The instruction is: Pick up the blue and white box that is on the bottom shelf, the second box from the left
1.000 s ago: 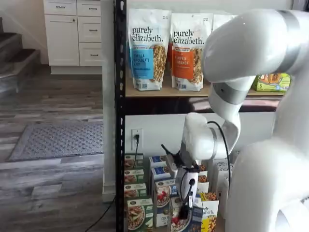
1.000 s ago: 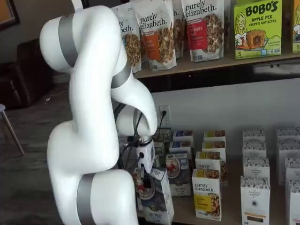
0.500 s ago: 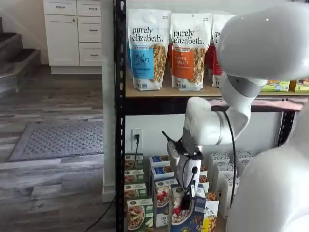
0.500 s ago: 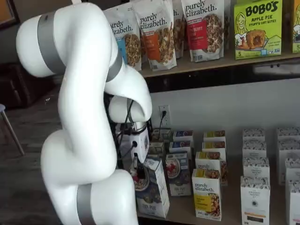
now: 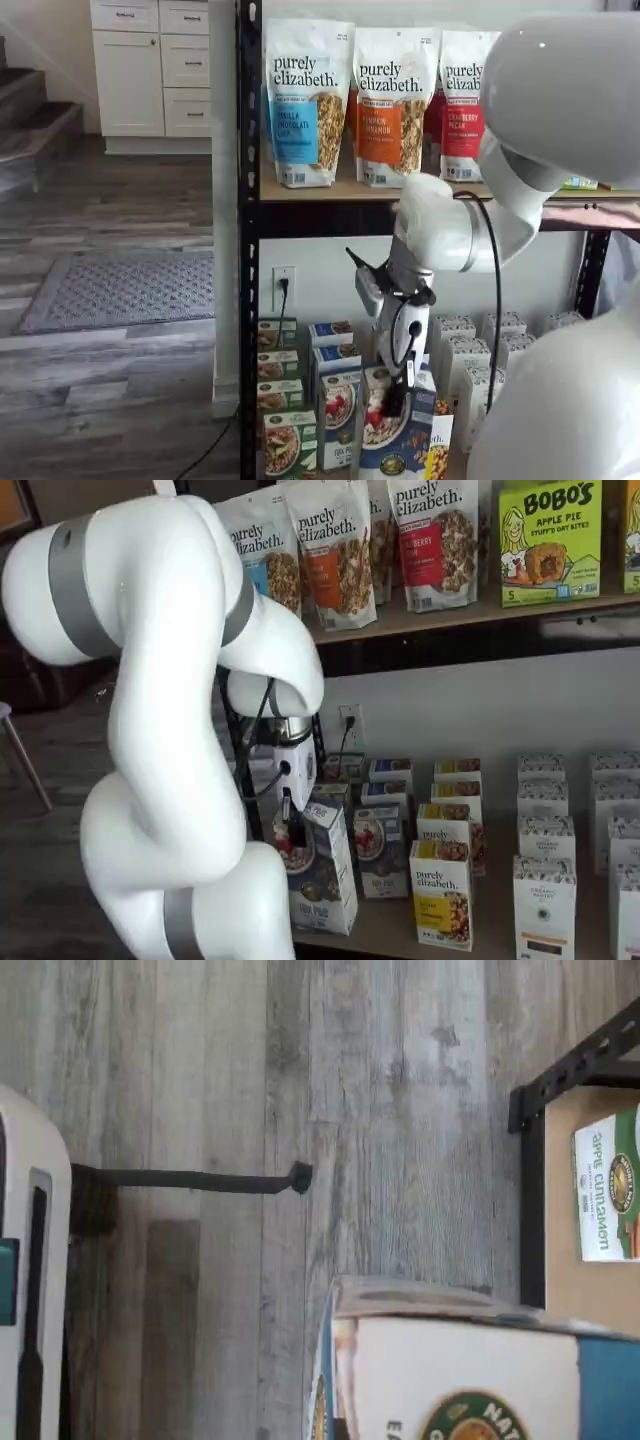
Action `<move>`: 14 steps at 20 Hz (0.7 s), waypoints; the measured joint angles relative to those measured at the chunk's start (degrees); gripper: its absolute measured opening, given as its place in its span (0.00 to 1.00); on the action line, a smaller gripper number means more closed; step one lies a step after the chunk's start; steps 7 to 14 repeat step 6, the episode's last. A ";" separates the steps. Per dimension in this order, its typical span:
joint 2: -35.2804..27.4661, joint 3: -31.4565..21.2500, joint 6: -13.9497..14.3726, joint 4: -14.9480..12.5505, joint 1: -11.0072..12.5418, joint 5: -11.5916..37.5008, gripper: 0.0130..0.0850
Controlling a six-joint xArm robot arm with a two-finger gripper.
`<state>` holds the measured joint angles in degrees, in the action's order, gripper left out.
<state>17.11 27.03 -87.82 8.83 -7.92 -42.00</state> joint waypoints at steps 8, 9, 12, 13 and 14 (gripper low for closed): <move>3.35 -0.36 -1.07 0.80 0.89 -3.24 0.44; 3.35 -0.36 -1.07 0.80 0.89 -3.24 0.44; 3.35 -0.36 -1.07 0.80 0.89 -3.24 0.44; 3.35 -0.36 -1.07 0.80 0.89 -3.24 0.44; 3.35 -0.36 -1.07 0.80 0.89 -3.24 0.44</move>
